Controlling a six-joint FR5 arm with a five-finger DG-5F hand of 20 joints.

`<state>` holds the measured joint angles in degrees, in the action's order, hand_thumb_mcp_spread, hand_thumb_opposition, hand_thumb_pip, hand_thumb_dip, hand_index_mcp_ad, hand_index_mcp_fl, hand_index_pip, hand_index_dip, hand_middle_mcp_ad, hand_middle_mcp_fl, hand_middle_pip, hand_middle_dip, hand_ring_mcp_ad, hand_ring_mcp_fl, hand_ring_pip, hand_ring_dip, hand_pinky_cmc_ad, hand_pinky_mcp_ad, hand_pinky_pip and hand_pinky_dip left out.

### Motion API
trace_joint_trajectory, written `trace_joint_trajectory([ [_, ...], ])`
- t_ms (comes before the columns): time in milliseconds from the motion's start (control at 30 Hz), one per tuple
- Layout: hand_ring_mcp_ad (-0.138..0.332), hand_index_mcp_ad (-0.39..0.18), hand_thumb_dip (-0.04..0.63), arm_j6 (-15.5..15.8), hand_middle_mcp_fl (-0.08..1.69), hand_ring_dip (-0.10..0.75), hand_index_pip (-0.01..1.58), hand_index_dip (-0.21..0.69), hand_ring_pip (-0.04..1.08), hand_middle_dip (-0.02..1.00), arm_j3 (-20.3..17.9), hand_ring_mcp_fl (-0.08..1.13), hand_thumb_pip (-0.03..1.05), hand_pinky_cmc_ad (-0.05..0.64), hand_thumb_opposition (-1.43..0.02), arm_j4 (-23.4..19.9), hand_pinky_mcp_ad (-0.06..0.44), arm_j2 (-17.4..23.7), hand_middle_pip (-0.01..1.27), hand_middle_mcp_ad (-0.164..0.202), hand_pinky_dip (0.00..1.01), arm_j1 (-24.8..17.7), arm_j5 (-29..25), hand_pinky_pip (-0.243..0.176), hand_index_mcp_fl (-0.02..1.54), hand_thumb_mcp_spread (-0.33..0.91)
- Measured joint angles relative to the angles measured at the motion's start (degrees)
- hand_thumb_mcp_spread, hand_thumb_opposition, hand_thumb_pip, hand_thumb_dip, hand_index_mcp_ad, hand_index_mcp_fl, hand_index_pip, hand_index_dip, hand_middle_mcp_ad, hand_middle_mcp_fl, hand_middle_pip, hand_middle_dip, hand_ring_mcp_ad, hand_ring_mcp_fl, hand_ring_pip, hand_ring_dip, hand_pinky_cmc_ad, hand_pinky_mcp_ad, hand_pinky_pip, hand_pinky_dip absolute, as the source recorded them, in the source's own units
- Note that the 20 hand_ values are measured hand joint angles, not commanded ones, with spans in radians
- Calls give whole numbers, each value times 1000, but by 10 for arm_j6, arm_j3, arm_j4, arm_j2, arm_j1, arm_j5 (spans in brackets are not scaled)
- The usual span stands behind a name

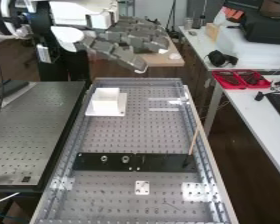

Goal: Grab the smaller nut and place it in the white container

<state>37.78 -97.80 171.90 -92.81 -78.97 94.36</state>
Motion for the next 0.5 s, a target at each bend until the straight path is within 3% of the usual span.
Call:
trace_joint_trajectory([
  [500,138,-134,161,5,103,99,101,223,89,237,-10,-3,677,379,-728,9,295,15,120,70,293,4,18,-77,168,239],
])
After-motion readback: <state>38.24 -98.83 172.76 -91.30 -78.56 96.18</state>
